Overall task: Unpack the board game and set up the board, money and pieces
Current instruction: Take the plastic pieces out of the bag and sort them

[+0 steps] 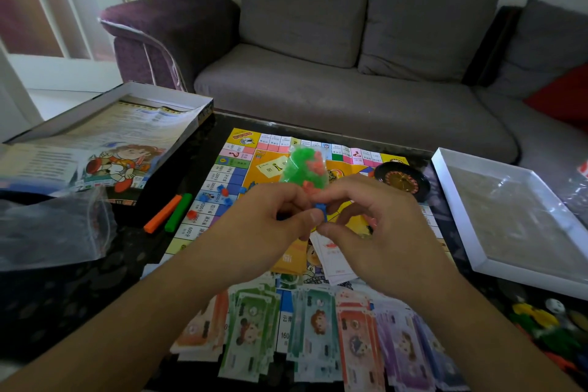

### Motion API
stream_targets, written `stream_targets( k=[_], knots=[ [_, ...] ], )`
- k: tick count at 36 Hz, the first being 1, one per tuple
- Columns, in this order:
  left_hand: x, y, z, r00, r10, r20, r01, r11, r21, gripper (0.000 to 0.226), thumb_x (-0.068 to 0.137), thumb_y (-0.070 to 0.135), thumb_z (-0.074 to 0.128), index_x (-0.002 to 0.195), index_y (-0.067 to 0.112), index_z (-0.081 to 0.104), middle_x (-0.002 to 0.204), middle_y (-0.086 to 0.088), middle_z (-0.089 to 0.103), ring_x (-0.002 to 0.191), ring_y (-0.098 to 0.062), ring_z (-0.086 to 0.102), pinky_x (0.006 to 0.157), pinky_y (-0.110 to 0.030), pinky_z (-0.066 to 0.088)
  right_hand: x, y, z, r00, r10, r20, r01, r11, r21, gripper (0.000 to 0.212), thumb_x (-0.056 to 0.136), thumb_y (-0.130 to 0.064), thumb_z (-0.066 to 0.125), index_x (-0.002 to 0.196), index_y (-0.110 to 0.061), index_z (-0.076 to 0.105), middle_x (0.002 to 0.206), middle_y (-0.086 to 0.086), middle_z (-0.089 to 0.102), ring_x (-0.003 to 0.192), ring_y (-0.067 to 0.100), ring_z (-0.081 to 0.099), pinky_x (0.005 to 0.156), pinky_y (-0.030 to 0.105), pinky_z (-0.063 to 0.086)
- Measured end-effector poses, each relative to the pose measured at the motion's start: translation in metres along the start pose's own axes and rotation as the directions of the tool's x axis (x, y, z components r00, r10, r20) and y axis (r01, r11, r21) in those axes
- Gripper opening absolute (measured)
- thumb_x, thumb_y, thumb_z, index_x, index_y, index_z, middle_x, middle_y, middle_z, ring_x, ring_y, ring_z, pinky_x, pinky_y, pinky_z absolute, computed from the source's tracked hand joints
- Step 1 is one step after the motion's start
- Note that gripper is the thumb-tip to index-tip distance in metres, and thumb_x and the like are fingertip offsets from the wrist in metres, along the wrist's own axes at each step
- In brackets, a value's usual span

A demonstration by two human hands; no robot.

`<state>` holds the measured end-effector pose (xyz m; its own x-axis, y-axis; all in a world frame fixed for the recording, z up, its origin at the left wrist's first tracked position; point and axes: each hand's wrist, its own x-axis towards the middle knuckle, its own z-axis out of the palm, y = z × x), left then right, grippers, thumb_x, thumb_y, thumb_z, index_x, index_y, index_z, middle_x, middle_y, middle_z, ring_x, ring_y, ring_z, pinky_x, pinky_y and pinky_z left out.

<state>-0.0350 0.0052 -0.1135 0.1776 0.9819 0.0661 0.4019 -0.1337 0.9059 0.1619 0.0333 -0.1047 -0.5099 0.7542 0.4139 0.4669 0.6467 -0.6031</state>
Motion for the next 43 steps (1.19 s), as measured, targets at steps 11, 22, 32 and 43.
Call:
stream_targets(
  k=[11, 22, 32, 43],
  knots=[
    [-0.002, -0.001, -0.005, 0.999, -0.007, 0.054, 0.007, 1.0, 0.006, 0.023, 0.1, 0.031, 0.065, 0.078, 0.026, 0.071, 0.067, 0.005, 0.066, 0.056, -0.005, 0.054, 0.061, -0.022, 0.046, -0.004, 0.002, 0.012, 0.988, -0.155, -0.018, 0.149, 0.969, -0.198, 0.019, 0.09, -0.007, 0.067, 0.106, -0.016, 0.072, 0.099, -0.005, 0.064, 0.093, 0.015, 0.058, 0.078, 0.038, 0.05],
    [0.003, -0.002, 0.006, 0.975, -0.196, 0.107, 0.222, 0.811, -0.541, 0.033, 0.102, 0.019, 0.06, 0.105, -0.013, 0.063, 0.076, -0.012, 0.034, 0.062, -0.017, 0.026, 0.055, -0.028, 0.028, -0.003, 0.0, 0.014, 0.983, -0.121, -0.139, 0.098, 0.982, -0.163, 0.028, 0.092, -0.008, 0.078, 0.117, -0.021, 0.076, 0.106, -0.014, 0.065, 0.099, 0.005, 0.059, 0.088, 0.026, 0.05],
    [0.009, 0.0, 0.013, 0.902, -0.416, 0.118, 0.304, 0.415, -0.857, 0.026, 0.106, 0.017, 0.051, 0.103, -0.002, 0.069, 0.089, -0.018, 0.076, 0.081, -0.026, 0.074, 0.079, -0.036, 0.063, -0.008, -0.017, 0.026, 0.993, -0.042, -0.109, 0.018, 0.977, -0.212, 0.02, 0.094, -0.019, 0.072, 0.112, -0.025, 0.064, 0.111, -0.014, 0.059, 0.113, 0.005, 0.052, 0.098, 0.02, 0.041],
    [0.006, 0.002, 0.014, 0.91, -0.387, 0.146, 0.305, 0.388, -0.87, 0.033, 0.108, 0.018, 0.048, 0.104, -0.004, 0.071, 0.088, -0.016, 0.077, 0.073, -0.022, 0.076, 0.063, -0.031, 0.061, -0.008, -0.012, 0.044, 0.998, -0.057, -0.025, 0.047, 0.958, -0.282, 0.02, 0.098, -0.025, 0.06, 0.109, -0.028, 0.076, 0.108, -0.015, 0.067, 0.108, 0.012, 0.055, 0.1, 0.035, 0.04]
  ],
)
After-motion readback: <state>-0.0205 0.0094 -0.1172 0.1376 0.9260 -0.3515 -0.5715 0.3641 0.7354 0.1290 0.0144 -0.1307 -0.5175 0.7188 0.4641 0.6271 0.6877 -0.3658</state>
